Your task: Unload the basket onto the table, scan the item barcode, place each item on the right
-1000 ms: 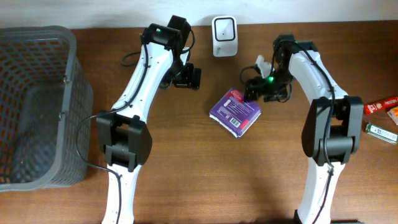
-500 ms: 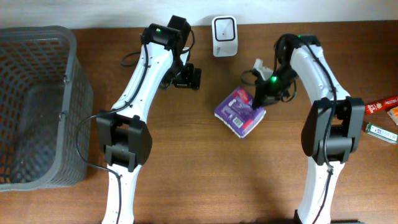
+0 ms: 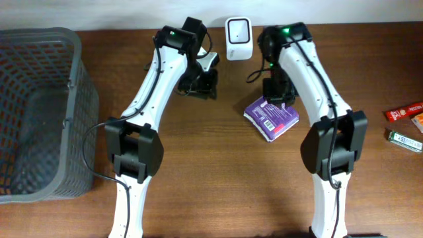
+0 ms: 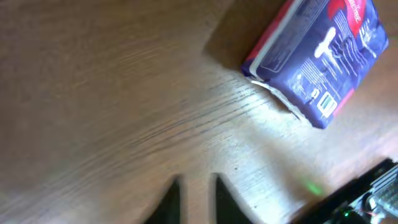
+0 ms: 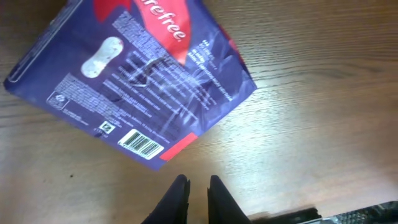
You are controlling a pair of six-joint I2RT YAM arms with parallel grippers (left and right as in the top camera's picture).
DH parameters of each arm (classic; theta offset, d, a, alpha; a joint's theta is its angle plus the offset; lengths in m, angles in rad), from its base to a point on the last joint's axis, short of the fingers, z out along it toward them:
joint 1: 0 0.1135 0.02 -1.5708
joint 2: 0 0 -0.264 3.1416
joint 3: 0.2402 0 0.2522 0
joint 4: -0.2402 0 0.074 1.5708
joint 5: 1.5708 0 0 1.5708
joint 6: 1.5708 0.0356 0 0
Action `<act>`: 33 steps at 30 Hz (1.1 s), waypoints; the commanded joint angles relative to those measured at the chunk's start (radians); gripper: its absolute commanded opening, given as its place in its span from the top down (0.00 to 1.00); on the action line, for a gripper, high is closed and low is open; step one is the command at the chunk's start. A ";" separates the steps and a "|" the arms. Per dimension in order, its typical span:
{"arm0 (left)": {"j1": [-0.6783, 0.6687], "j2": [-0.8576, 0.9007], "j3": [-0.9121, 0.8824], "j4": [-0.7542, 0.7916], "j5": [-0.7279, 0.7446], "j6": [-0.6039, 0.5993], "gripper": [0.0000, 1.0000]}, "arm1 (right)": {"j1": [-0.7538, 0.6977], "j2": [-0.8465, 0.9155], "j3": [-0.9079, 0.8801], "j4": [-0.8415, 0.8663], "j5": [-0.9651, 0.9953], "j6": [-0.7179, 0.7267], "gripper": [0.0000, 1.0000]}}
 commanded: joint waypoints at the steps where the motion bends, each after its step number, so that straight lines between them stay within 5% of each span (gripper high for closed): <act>1: -0.035 0.009 -0.014 0.008 0.046 0.016 1.00 | 0.042 -0.023 0.016 0.000 0.045 0.024 0.90; 2: -0.063 0.009 -0.040 0.029 0.072 0.016 1.00 | 0.027 -0.023 0.018 0.002 0.040 -0.013 0.82; 4: -0.116 0.009 -0.116 0.110 0.070 0.015 0.95 | -0.066 -0.023 0.025 0.009 -0.097 -0.122 0.46; 5: -0.132 0.009 -0.150 0.152 0.071 0.011 0.84 | -0.138 -0.023 0.024 0.008 -0.208 -0.185 0.28; 7: -0.146 0.009 -0.215 0.253 0.071 -0.051 0.39 | -0.256 -0.023 0.024 0.003 -0.370 -0.302 0.04; 8: -0.150 0.009 -0.254 0.332 0.096 -0.056 0.12 | -0.319 -0.023 0.024 0.000 -0.402 -0.323 0.01; 9: -0.151 0.009 -0.278 0.386 0.127 -0.056 0.05 | -0.351 -0.023 0.024 0.006 -0.401 -0.323 0.01; 13: -0.163 0.009 -0.372 0.575 0.150 -0.136 0.03 | -0.393 -0.023 0.024 0.046 -0.397 -0.327 0.01; 15: -0.182 0.009 -0.430 0.674 0.202 -0.143 0.14 | -0.393 -0.023 0.024 0.058 -0.397 -0.327 0.01; 20: -0.216 0.010 -0.433 0.710 0.116 -0.142 0.82 | -0.393 -0.023 0.024 0.060 -0.393 -0.352 0.01; 22: -0.214 0.010 -0.433 0.703 0.080 -0.142 1.00 | -0.393 -0.023 0.024 0.058 -0.393 -0.352 0.01; 26: -0.186 -0.017 -0.383 0.625 0.042 -0.137 1.00 | -0.393 -0.023 0.024 0.056 -0.393 -0.352 0.01; 28: -0.173 -0.065 -0.303 0.521 -0.172 -0.137 1.00 | -0.393 -0.023 0.023 0.056 -0.393 -0.352 0.01; 30: -0.179 -0.163 -0.217 0.399 -0.690 -0.137 1.00 | -0.393 -0.023 0.023 0.057 -0.386 -0.352 0.01; 33: -0.184 -0.203 -0.214 0.376 -1.274 -0.137 1.00 | -0.393 -0.023 0.023 0.057 -0.386 -0.363 0.01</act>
